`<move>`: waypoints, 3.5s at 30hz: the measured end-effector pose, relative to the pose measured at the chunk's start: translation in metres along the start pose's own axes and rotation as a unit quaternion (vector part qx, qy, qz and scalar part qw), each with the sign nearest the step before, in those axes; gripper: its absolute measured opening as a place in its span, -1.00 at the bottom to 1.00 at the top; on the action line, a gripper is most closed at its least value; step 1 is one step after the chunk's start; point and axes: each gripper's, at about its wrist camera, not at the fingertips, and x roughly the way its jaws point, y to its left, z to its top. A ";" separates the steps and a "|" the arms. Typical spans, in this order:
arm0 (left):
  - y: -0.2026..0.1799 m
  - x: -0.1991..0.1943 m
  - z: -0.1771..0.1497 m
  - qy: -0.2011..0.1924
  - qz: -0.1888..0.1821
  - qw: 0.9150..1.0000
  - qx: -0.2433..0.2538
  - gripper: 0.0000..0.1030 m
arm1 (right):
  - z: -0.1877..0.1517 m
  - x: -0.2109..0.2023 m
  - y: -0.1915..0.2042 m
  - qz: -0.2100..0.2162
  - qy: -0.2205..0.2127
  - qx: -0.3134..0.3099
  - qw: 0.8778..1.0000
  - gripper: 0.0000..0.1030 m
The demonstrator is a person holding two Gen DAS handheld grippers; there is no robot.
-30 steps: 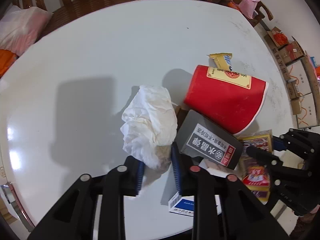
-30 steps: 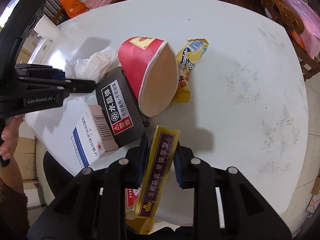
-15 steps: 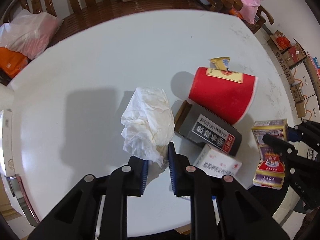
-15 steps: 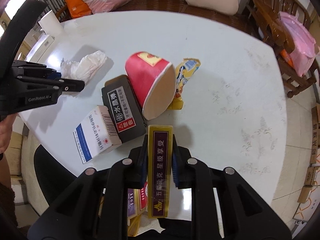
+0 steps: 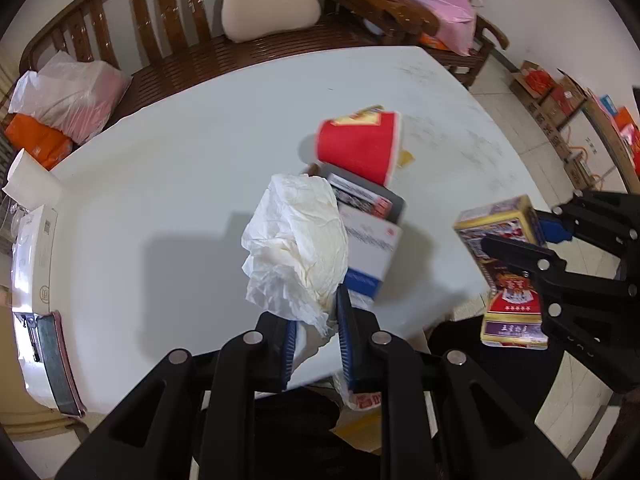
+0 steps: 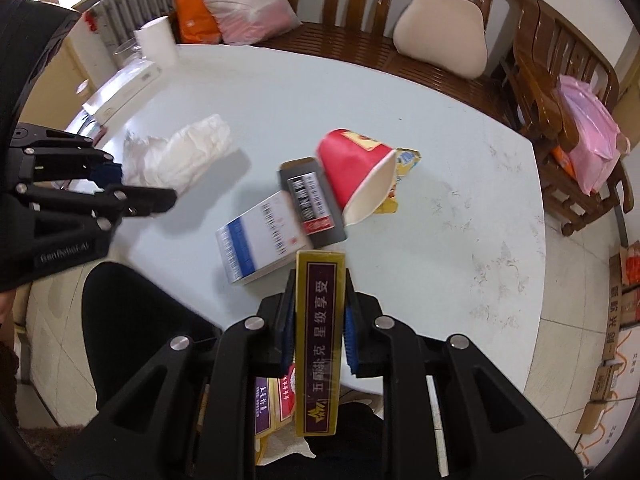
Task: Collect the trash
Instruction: 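Carry the tissue and yellow-purple box with both tools over the trash bag, then open both tools to drop the tissue and yellow-purple box into the bag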
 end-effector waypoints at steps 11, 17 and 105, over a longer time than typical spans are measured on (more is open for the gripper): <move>-0.030 0.002 -0.059 -0.009 -0.050 0.999 0.010 -0.63 | -0.059 -0.012 0.034 0.000 -0.003 -0.020 1.000 -0.62; -0.046 0.021 -0.085 -0.002 -0.068 0.998 0.018 -0.63 | -0.088 0.001 0.041 0.003 0.011 -0.017 1.000 -0.62; -0.063 0.388 -0.190 0.278 -0.094 0.951 -0.096 -0.62 | -0.222 0.318 0.013 0.040 0.194 0.101 0.975 -0.62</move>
